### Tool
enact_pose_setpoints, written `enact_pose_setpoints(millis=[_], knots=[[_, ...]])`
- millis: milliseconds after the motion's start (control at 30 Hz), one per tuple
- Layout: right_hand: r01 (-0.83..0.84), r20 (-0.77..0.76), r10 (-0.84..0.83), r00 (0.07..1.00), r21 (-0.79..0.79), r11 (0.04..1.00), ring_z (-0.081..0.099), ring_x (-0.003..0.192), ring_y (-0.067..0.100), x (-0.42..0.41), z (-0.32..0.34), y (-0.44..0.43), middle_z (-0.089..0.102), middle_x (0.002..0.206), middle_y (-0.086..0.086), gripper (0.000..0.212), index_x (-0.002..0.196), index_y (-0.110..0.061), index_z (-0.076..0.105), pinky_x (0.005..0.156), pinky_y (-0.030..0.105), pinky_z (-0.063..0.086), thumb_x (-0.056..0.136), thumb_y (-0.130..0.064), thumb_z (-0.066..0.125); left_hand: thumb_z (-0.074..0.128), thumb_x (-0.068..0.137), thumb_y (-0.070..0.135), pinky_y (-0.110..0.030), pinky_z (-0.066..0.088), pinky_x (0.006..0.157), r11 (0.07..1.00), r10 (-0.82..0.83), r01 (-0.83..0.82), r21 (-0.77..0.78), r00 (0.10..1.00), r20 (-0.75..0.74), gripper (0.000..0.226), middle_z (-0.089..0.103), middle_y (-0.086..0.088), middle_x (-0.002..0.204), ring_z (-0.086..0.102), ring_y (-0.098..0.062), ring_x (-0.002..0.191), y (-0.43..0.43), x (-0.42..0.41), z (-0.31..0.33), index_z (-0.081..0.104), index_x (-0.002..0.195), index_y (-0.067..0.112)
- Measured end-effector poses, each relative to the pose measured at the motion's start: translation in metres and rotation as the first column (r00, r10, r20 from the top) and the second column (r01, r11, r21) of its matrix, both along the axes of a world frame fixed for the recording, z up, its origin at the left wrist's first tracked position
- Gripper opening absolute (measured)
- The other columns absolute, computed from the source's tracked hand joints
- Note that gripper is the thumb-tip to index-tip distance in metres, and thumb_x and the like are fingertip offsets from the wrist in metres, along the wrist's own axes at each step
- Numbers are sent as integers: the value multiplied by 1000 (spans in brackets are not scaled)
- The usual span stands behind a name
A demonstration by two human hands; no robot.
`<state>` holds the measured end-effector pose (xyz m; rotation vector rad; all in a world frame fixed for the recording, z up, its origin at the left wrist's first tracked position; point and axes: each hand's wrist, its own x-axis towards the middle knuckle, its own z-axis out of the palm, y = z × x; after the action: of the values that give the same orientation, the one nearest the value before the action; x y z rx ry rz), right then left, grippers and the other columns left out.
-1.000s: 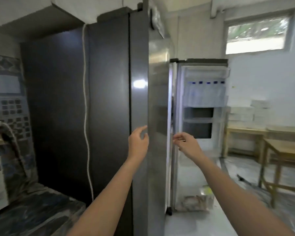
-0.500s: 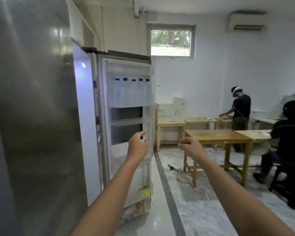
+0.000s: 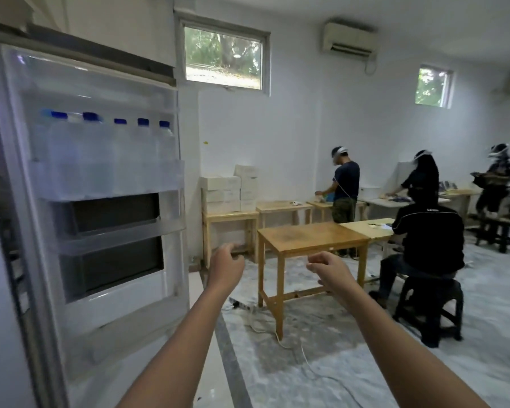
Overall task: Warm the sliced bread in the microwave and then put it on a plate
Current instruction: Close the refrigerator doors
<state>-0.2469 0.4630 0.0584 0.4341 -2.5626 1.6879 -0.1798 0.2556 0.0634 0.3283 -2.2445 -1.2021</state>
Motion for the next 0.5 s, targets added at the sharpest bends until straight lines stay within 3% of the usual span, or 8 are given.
enact_pose_setpoints(millis=[67,200,367,500], knots=[[25,4,-25,1000,19,999,55,109,23,-41,-1,4,59,115,7,28,118,-7,57,92,38,48,91,-15,56,48,90,8,-33,47,80,1000,-28,28,-10,1000,3,40,53,-9,135,57,-28,111,2,-47,-7,52,130,12],[26,5,-26,1000,41,999,55,106,23,-129,-5,3,59,113,9,27,117,-6,57,88,36,47,91,-14,56,47,93,12,-29,43,92,999,-36,35,11,999,19,37,53,-7,135,51,-22,121,1,-139,-18,53,129,10],[-9,22,8,1000,51,999,54,103,21,-248,-8,-12,58,109,6,27,118,-6,57,83,32,47,92,-13,53,46,94,12,-33,43,96,999,6,-7,36,1000,17,38,51,-10,137,50,-24,122,-14,-248,-12,49,132,9],[-57,77,52,996,65,996,54,96,18,-328,-16,-44,57,106,5,25,115,-9,57,82,33,48,91,-14,54,47,94,12,-23,46,82,999,32,-32,6,999,26,38,53,-10,134,59,-17,103,-39,-317,-13,49,132,9]])
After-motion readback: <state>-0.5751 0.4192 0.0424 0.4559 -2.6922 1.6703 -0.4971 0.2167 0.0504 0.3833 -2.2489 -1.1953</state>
